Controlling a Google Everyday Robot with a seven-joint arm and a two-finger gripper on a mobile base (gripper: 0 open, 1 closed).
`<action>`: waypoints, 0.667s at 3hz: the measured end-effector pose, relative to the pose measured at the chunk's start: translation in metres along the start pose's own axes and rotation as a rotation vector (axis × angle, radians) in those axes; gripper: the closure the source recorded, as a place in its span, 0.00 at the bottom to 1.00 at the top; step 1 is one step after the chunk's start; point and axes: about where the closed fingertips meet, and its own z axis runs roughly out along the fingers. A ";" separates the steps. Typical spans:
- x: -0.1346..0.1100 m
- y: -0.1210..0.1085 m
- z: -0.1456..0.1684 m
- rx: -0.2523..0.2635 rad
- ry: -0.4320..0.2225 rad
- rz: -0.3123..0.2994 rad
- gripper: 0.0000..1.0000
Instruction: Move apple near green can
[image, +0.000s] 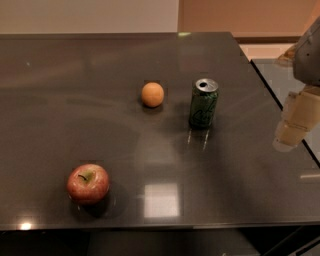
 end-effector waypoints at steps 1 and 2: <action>0.000 0.000 0.000 0.000 0.000 0.000 0.00; -0.019 0.006 0.001 -0.002 -0.026 -0.030 0.00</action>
Offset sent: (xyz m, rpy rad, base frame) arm -0.0035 0.0450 -0.0022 0.0367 0.0035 0.0813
